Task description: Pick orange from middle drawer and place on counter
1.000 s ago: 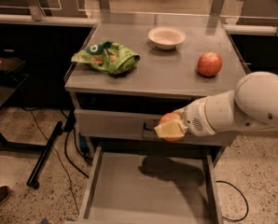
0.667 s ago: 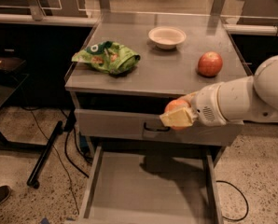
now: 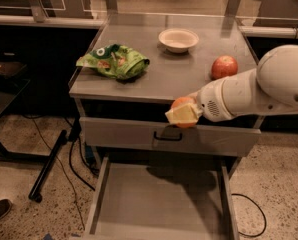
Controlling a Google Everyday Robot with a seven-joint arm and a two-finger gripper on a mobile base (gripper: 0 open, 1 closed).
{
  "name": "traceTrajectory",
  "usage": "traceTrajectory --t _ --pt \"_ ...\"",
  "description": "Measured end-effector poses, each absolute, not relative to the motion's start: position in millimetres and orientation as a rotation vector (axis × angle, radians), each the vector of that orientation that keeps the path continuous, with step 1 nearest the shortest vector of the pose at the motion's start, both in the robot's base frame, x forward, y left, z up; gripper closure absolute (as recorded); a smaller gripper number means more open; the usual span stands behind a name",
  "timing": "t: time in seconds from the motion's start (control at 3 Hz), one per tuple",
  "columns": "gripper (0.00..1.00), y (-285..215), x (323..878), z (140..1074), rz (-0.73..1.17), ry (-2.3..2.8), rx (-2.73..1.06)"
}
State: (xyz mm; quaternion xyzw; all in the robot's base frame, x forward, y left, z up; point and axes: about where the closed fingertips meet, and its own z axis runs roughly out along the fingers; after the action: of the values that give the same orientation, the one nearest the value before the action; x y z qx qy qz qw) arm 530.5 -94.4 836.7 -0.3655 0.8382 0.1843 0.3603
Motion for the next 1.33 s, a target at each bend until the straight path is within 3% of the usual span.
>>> traceTrajectory --t 0.33,1.33 --pt "1.00 -78.6 566.6 876.2 0.439 2.124 -1.022" --pt "1.00 -66.8 594.2 873.9 0.507 2.120 -1.062"
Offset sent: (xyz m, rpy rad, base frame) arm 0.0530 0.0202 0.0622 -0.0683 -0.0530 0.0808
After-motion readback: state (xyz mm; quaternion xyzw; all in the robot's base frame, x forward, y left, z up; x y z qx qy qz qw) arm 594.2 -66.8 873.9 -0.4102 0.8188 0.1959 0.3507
